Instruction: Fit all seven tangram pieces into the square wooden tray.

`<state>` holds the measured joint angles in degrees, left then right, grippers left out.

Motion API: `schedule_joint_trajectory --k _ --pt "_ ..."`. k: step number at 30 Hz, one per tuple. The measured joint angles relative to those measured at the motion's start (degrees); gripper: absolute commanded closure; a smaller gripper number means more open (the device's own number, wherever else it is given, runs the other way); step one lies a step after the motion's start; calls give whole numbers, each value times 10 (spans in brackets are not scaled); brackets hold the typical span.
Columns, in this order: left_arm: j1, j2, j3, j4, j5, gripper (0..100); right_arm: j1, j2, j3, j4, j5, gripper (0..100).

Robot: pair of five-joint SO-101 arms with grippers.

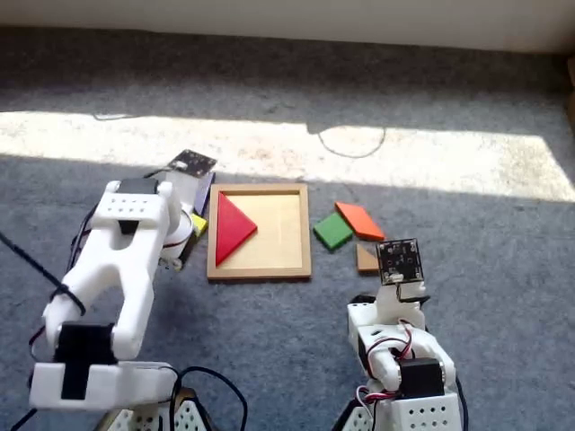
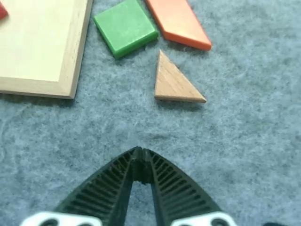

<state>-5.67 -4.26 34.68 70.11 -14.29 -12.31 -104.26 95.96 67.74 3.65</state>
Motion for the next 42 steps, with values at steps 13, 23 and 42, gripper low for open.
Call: schedule_joint_trajectory --k 13,23,42 --pt "-28 -129 -3 1 130 699 0 0 0 0 0 989" --pt "-38 113 -167 -19 193 699 0 0 0 0 0 989" --pt "-46 288 -327 25 200 734 0 0 0 0 0 989"
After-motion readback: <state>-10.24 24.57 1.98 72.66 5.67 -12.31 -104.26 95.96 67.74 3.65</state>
